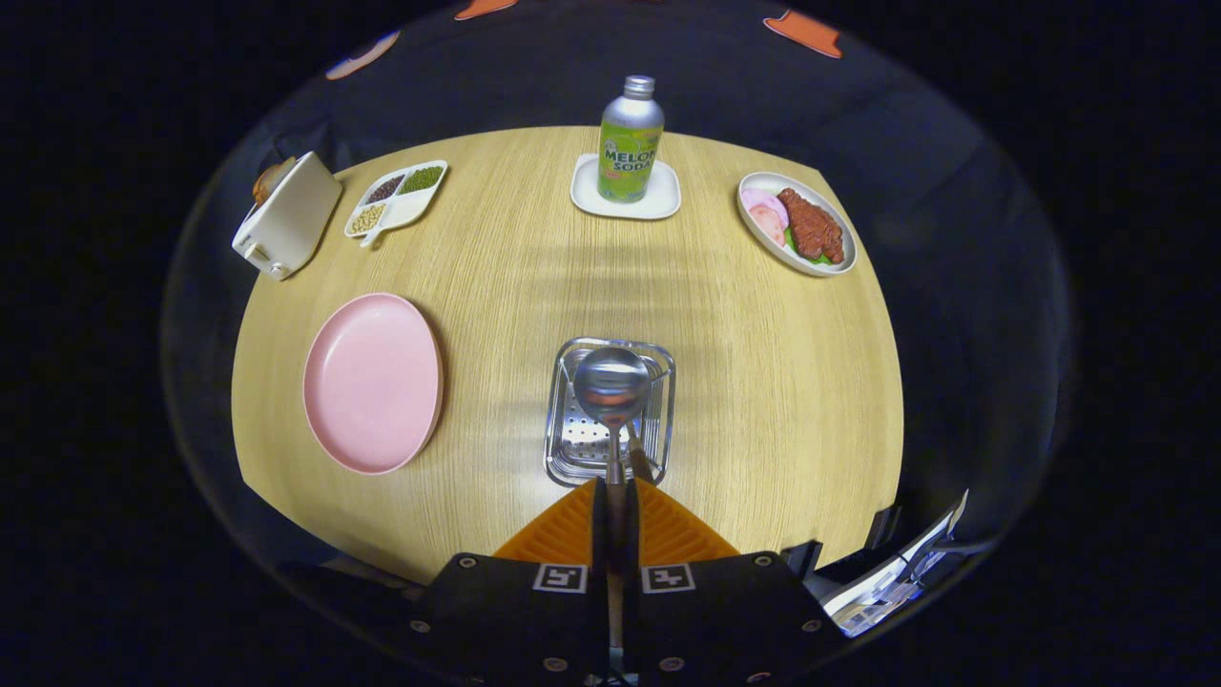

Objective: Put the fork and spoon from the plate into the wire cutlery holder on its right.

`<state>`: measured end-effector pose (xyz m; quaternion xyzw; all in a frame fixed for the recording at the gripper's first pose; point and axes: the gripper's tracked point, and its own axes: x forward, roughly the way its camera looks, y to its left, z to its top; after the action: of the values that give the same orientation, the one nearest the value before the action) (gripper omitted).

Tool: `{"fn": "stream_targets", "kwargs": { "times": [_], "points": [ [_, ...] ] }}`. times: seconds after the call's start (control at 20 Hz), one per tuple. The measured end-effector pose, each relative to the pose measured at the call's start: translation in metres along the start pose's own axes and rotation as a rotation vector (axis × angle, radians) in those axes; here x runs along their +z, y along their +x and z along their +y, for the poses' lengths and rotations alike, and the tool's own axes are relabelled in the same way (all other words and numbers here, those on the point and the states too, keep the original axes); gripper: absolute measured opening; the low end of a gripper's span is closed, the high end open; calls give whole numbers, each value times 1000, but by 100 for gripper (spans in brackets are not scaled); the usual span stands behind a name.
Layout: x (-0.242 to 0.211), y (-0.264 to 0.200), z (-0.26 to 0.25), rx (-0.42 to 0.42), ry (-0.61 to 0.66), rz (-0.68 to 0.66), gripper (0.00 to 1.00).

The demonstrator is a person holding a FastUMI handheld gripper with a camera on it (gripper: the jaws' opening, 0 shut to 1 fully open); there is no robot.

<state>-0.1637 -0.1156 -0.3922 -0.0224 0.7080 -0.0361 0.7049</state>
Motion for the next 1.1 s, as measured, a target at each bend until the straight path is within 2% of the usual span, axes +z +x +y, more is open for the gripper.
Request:
{"fn": "stream_targets", "kwargs": {
  "times": [0.25, 0.45, 0.7, 0.9, 1.0, 1.05, 1.1],
  "points": [
    [16, 0, 2, 33, 47, -32, 11],
    [35, -15, 7, 72, 91, -130, 11],
    [75, -61, 11, 93, 111, -353, 12],
    [112, -118, 15, 99, 72, -598, 14],
    [128, -146, 16, 96, 41, -726, 23],
    [133, -161, 16, 90, 28, -786, 34],
    [138, -176, 16, 85, 14, -839, 38]
  ]
}}
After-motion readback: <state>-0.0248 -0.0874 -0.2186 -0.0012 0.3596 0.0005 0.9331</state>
